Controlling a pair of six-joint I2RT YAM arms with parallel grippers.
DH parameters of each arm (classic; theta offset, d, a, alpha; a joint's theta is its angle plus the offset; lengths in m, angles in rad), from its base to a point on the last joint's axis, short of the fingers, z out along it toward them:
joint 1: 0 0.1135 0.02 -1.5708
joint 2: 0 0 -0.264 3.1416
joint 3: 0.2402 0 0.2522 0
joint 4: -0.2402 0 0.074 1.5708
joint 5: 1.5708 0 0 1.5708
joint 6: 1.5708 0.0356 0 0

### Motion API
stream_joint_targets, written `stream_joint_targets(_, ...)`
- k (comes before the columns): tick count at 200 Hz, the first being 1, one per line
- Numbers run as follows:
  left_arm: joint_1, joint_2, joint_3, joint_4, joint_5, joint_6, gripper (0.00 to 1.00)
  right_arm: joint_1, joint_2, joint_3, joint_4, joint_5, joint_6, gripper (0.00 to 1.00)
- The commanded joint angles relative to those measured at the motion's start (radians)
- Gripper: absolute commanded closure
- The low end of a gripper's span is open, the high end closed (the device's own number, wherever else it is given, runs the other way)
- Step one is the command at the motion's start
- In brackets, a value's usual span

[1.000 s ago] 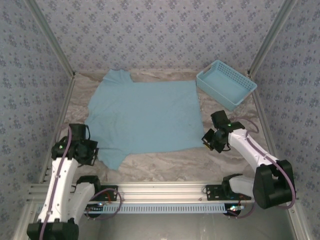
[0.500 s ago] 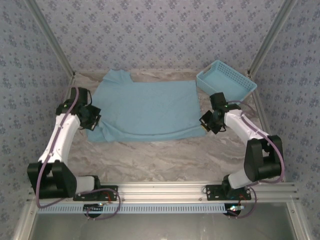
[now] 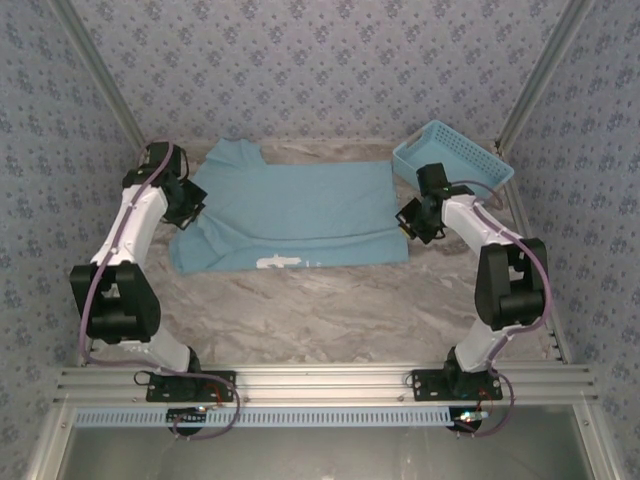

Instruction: Fold and stack the t-shirts

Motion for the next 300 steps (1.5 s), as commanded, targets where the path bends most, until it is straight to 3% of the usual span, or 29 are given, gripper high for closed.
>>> stream_joint_targets(1, 0.01, 0.043, 0.073, -0.025, -0.014, 0.08, 1.0, -0.009, 0.033, 0.053, -0.017, 0.031, -0.022, 1.0)
stream_joint_targets(153, 0.016, 0.292, 0.28, -0.04, 0.006, 0.206, 1.0, -0.013, 0.185, 0.155, -0.016, 0.041, -0.029, 1.0)
stream_joint_targets(300, 0.018, 0.428, 0.429, -0.056, 0.0, 0.26, 1.0, -0.012, 0.256, 0.227, -0.03, 0.058, -0.025, 1.0)
